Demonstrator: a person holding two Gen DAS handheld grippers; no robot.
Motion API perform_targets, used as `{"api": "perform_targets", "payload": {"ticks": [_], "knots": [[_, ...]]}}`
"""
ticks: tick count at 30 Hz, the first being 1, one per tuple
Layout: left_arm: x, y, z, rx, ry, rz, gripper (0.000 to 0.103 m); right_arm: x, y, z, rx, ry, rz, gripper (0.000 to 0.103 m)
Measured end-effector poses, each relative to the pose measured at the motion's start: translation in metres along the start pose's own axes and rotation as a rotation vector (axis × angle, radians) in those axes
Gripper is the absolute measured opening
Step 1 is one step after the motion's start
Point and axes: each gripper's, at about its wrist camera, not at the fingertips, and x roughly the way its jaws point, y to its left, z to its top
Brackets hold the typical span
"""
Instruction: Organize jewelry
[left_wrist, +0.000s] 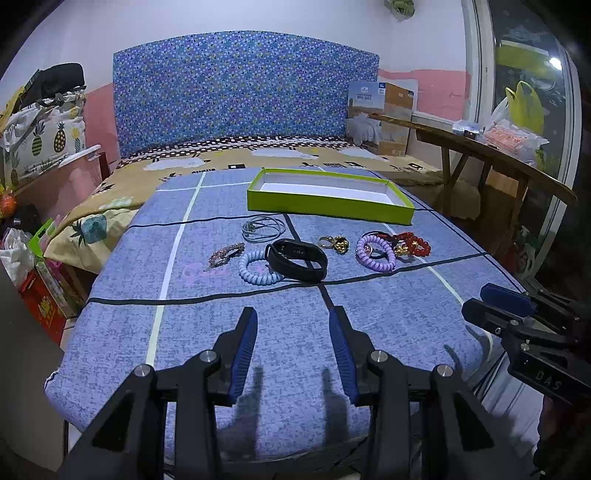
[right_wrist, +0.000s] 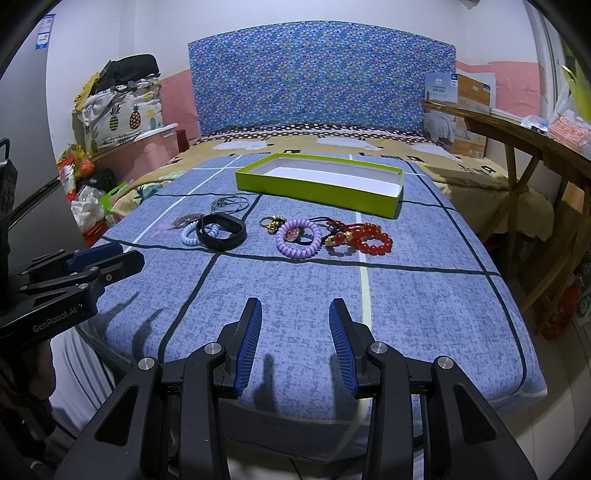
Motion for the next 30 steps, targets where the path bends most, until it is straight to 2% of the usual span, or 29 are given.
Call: {"api": "perform_targets", "payload": {"ticks": [15,30], "knots": [[0.014,0.001,0.005,-0.011,0.04,-0.015,0.042,0.012,-0.011,0.006,0.022,0.01,0.003,0.039],[0.066,0.011,0.038,-0.031,0.093,0.001,0.042,0.048,-0.045,0.029,0.089,0.052,0.005,0.039]]}}
